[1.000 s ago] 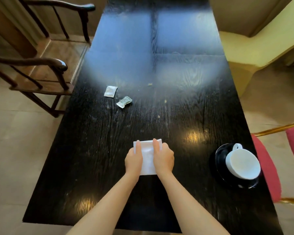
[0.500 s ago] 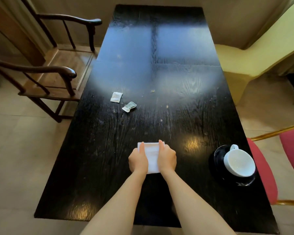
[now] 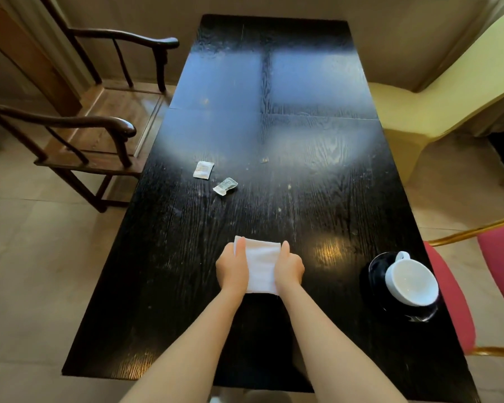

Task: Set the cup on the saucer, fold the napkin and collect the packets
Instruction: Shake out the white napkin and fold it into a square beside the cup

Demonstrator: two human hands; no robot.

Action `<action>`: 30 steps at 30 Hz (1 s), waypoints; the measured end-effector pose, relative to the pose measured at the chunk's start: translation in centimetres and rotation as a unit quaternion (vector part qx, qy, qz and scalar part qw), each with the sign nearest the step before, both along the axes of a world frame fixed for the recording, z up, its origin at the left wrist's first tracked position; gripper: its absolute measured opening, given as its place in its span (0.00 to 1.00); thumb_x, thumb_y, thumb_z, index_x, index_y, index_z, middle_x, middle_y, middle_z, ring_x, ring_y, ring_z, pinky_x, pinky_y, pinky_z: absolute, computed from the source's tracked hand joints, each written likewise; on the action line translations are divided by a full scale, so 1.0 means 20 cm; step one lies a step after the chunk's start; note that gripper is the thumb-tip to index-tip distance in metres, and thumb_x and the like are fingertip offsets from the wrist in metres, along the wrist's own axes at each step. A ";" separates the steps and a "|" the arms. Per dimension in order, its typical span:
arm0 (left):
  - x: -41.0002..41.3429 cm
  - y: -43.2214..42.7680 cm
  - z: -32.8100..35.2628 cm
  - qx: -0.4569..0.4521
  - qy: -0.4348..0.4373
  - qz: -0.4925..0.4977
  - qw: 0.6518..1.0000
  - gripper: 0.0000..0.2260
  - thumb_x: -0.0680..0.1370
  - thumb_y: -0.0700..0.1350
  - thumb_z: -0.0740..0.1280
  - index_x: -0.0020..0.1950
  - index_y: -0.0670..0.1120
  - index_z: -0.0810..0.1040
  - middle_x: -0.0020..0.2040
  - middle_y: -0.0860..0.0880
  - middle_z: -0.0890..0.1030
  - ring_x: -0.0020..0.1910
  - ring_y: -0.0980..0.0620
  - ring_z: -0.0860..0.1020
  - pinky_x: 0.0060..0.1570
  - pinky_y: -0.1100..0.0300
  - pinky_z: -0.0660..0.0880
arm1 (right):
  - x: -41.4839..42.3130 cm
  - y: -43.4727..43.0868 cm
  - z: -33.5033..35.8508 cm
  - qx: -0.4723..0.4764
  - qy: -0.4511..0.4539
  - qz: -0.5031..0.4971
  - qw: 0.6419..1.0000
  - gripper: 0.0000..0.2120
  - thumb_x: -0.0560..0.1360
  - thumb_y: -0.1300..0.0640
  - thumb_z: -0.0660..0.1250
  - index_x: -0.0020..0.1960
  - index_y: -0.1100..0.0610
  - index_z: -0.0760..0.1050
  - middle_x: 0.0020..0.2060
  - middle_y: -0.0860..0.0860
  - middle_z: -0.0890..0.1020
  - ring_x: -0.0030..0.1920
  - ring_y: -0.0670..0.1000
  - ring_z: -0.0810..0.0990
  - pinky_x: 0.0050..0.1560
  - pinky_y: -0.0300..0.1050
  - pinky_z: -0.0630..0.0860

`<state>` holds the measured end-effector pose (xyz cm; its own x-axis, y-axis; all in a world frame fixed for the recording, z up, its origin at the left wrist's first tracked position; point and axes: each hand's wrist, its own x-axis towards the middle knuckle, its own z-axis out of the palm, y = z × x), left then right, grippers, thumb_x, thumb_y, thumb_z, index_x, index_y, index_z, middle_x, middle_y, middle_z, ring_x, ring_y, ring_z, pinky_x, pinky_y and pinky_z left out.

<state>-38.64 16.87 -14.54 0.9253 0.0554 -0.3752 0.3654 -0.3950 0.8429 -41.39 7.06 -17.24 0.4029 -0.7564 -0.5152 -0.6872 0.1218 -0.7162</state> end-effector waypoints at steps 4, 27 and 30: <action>0.06 0.03 0.04 0.003 -0.036 -0.057 0.998 0.15 0.78 0.55 0.57 0.40 0.48 0.76 0.36 0.51 0.78 0.34 0.54 0.76 0.33 0.60 0.70 | 0.05 -0.04 0.10 -0.011 -0.051 0.138 0.989 0.21 0.76 0.38 0.54 0.37 0.53 0.71 0.35 0.49 0.76 0.37 0.47 0.75 0.35 0.41 0.69; 0.16 0.15 0.16 -0.187 0.188 -0.055 0.963 0.19 0.77 0.63 0.57 0.54 0.50 0.76 0.48 0.47 0.82 0.48 0.48 0.81 0.43 0.53 0.79 | 0.06 -0.01 0.22 -0.083 -0.149 0.179 0.969 0.19 0.78 0.45 0.58 0.34 0.56 0.68 0.31 0.50 0.73 0.34 0.49 0.72 0.37 0.47 0.69; 0.08 0.07 0.14 -0.218 0.177 0.026 0.959 0.19 0.76 0.59 0.62 0.57 0.46 0.75 0.50 0.46 0.82 0.50 0.46 0.81 0.47 0.51 0.79 | 0.08 0.03 0.24 -0.113 -0.152 0.180 0.965 0.19 0.79 0.46 0.56 0.38 0.59 0.71 0.31 0.51 0.74 0.34 0.51 0.74 0.36 0.50 0.72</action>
